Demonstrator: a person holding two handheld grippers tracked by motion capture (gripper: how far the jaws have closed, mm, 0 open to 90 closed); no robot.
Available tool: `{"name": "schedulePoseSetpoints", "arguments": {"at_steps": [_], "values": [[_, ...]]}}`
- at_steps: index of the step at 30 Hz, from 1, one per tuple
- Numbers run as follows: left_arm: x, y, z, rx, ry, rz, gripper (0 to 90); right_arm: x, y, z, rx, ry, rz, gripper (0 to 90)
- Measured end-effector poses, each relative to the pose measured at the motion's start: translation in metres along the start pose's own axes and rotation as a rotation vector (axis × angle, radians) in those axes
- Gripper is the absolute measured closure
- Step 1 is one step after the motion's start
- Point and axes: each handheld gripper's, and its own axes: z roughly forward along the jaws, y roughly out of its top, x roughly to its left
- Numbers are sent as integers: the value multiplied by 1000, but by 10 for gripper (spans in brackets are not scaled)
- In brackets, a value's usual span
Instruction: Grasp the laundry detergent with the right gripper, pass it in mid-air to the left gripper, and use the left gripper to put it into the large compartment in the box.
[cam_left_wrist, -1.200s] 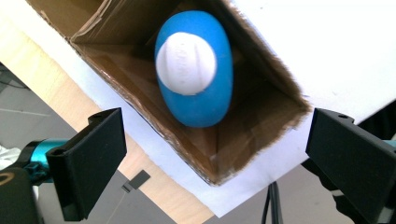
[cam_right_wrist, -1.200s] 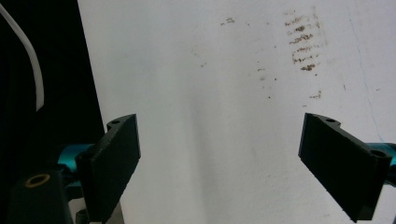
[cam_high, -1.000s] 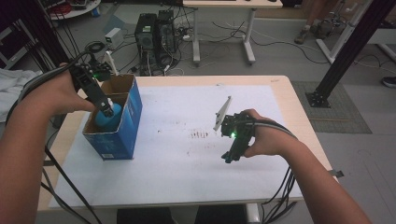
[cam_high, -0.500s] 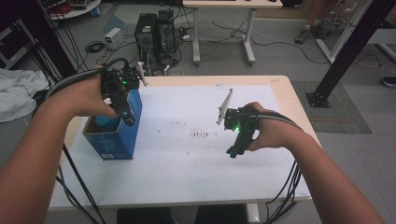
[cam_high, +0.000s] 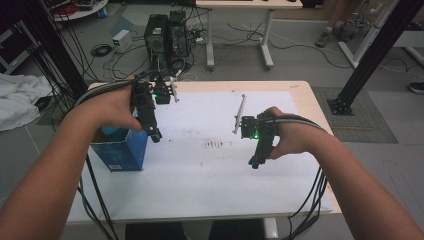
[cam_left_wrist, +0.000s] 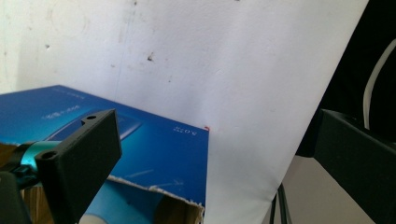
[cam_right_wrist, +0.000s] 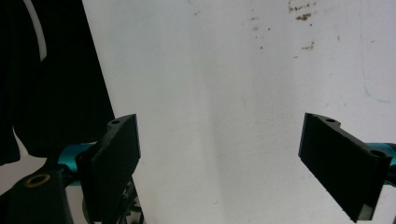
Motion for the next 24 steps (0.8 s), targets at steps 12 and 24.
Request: {"name": "schedulePoseSetpoints", "arguments": {"at_steps": [12,24], "values": [[-4,9,23,36,-42,57,18,-6,2,7,43,30,2,120],[-4,11,41,37,-51,61,18,-9,11,13,64,43,-24,120]]}}
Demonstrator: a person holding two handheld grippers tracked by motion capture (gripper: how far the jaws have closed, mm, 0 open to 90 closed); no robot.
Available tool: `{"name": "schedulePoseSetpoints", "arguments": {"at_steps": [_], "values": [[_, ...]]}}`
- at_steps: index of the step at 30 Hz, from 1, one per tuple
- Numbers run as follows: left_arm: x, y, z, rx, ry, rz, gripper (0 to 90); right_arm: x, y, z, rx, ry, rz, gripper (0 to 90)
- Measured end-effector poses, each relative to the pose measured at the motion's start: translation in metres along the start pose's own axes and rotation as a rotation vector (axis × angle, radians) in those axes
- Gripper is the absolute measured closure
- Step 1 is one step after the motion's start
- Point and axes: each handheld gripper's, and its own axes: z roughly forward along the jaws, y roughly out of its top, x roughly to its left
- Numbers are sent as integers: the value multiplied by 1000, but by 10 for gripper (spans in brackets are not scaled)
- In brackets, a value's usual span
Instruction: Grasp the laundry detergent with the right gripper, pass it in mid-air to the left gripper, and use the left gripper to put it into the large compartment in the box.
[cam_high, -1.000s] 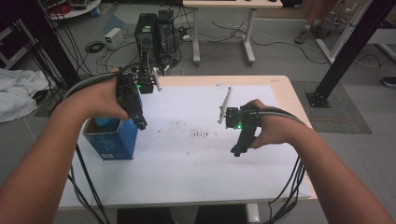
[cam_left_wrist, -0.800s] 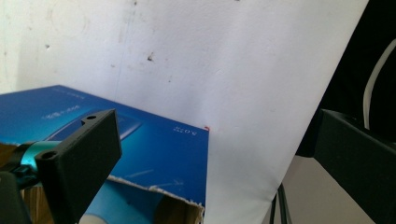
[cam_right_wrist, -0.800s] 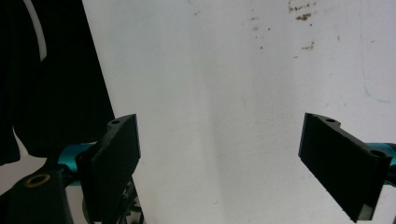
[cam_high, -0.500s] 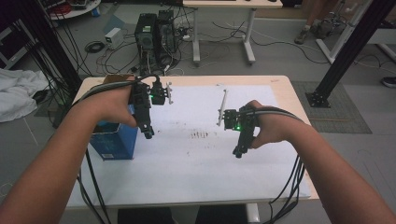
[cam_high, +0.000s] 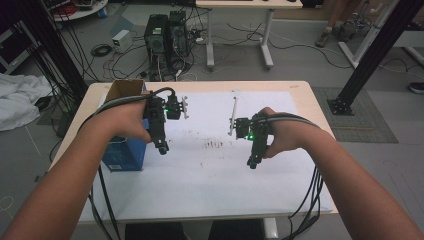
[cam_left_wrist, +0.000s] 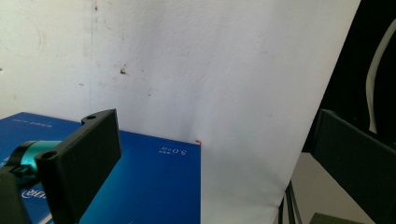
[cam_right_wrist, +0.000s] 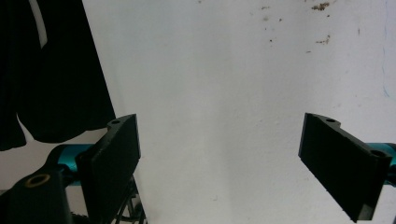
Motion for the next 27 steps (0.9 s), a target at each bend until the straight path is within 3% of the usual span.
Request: {"name": "schedulePoseSetpoints", "arguments": {"at_steps": [9,27], "values": [[-2,1,-2,-15,3,10,18,-3,-2,-3,-5,1,27,121],[3,-2,-1,-13,13,-15,18,-6,-2,-2,-6,-6,28,120]]}}
